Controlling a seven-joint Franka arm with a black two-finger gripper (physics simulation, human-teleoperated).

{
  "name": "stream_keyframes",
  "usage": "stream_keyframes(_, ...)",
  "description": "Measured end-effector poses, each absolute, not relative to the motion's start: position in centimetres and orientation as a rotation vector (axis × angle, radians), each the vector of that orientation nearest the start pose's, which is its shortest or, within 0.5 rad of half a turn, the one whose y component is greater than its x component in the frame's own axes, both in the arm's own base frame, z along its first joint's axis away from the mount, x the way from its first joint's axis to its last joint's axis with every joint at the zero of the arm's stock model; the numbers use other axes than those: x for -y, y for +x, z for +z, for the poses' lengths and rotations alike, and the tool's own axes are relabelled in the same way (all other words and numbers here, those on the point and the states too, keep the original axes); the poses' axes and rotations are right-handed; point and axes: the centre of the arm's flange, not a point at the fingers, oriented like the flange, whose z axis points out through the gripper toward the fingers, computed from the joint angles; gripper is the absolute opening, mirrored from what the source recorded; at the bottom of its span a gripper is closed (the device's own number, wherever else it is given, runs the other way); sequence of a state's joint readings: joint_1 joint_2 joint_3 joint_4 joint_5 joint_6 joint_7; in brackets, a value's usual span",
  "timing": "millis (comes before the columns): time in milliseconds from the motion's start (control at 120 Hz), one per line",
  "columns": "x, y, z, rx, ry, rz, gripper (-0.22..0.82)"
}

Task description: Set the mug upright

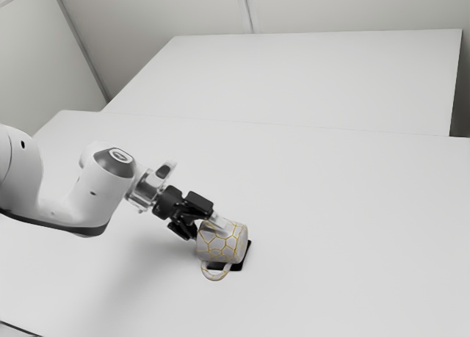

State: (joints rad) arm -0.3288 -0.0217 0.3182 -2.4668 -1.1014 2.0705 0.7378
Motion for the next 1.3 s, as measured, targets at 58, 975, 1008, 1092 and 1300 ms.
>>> stream_keyframes(58, 5.5, 44.9, 29.6, 0.000, 2.229, -0.008, 0.60)
stream_keyframes(975, 8.1, 45.1, 31.9, 0.146, 2.142, 0.118, -0.16)
stream_keyframes(1008, 8.1, 45.2, 32.3, 0.153, 2.142, 0.131, -0.16)
stream_keyframes(1092, 8.1, 45.6, 33.8, 0.165, 2.151, 0.183, -0.17)
stream_keyframes(1300, 8.6, 46.8, 36.5, 0.142, 2.259, 0.307, -0.18)
